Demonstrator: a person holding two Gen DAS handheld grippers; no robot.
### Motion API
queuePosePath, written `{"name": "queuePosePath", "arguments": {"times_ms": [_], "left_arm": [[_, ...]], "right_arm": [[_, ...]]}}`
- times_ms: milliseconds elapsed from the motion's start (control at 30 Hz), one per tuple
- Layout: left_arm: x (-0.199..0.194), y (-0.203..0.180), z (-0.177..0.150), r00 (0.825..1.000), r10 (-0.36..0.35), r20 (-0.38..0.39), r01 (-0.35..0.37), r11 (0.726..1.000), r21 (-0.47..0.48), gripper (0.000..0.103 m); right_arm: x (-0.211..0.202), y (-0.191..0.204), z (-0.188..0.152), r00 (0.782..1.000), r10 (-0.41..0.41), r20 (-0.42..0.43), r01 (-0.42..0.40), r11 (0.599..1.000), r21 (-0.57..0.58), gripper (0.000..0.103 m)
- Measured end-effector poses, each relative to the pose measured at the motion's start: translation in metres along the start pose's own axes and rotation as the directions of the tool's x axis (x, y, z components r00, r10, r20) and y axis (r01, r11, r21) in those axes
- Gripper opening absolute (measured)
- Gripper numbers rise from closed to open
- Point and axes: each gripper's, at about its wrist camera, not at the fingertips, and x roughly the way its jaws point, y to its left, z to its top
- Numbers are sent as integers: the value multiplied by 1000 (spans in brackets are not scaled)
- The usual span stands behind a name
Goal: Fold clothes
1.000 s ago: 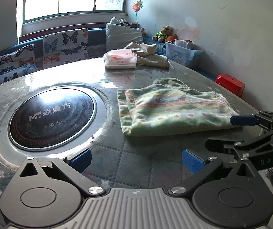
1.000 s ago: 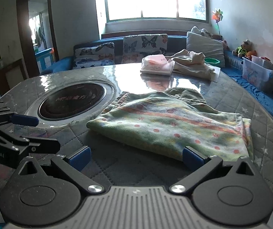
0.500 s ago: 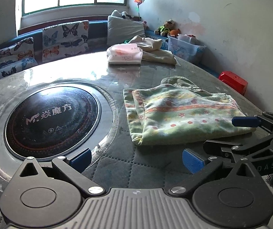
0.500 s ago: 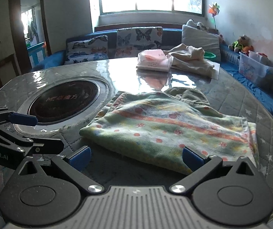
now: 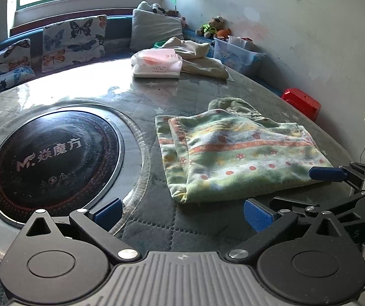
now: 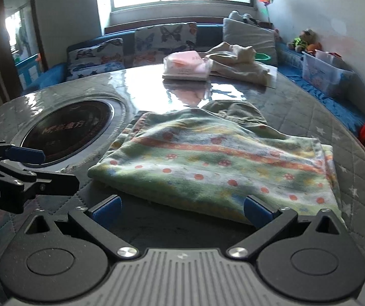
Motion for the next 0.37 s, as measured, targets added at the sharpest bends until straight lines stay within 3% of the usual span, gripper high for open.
{"name": "queuePosePath", "arguments": {"times_ms": [367], "left_arm": [[-1,0,5,1000,-25,-13,25,999,27,103]], "right_arm": [[-7,9,6,998,-46,40,46,999,6,103]]}}
